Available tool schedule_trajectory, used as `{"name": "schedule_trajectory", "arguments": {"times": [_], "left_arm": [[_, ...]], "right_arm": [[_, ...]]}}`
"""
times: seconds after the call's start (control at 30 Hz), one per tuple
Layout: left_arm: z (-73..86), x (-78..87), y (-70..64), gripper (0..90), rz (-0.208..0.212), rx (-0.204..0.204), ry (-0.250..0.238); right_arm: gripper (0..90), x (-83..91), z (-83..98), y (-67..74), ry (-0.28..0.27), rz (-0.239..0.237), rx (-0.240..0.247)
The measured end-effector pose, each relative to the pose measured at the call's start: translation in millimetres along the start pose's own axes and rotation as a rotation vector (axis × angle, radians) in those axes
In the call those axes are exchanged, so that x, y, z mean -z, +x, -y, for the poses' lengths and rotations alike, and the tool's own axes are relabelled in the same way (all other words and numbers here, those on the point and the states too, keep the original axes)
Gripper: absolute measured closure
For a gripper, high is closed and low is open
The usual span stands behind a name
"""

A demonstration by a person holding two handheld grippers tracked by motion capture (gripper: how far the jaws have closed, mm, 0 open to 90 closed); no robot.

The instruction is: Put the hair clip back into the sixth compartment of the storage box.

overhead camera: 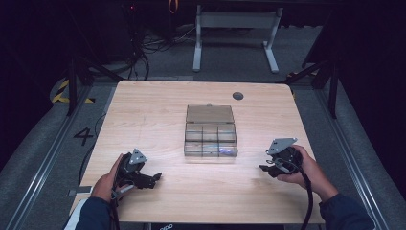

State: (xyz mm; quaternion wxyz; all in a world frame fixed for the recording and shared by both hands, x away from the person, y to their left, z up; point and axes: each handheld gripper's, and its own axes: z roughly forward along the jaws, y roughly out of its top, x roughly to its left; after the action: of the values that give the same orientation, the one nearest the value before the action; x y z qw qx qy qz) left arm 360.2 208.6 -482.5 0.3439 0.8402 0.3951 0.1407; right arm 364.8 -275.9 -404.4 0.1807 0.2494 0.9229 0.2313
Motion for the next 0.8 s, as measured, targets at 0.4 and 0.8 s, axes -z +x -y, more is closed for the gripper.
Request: {"name": "schedule_trajectory", "arguments": {"times": [0.4,0.8], "left_arm": [[0.0,0.0,0.1,0.0,0.000,-0.001,0.000],[0.0,0.0,0.0,0.0,0.000,-0.001,0.000]], "right_arm": [[37.7,4.5,23.7,3.8,-0.010,0.018,-0.032],[36.6,3.5,57.9,5.1,-0.022,0.029,-0.093]]}}
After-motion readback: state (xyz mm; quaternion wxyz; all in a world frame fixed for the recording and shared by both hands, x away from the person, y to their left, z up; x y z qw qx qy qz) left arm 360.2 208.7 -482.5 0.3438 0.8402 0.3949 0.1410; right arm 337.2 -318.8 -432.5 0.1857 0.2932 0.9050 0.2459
